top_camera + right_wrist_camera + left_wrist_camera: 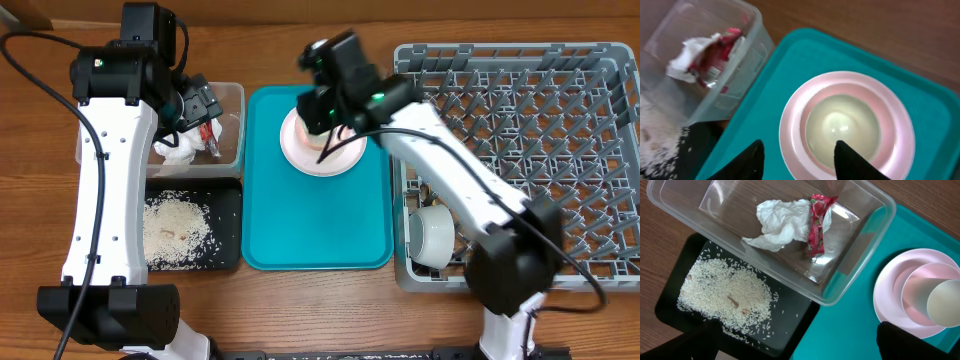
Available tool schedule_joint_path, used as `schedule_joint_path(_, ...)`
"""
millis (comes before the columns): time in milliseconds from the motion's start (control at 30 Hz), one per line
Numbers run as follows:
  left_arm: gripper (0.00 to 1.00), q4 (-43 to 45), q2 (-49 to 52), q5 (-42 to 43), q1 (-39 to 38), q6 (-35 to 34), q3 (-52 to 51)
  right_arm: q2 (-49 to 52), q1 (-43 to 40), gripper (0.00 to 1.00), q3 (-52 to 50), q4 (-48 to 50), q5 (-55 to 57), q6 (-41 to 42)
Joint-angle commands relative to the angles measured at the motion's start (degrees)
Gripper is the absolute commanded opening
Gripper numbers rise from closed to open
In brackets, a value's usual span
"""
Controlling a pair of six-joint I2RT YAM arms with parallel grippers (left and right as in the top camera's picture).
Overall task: Sort waste into correct bins and load items into the dishwasher
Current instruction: 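Close the right gripper on the white cup atop the pink plate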
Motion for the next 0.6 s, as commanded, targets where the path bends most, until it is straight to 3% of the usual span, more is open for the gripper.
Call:
schedule_joint_path(0,1.0,0.11,-0.13,-0.52,-0.02,0.09,0.39,1.97,1.95,0.36,1.07,1.97,2.36,-4.42)
schedule_joint_path(567,1.0,0.11,-0.13,-0.52,-0.02,0.11,0.39,8.5,2.08,0.26,-1.14,4.81,9.62,-5.46)
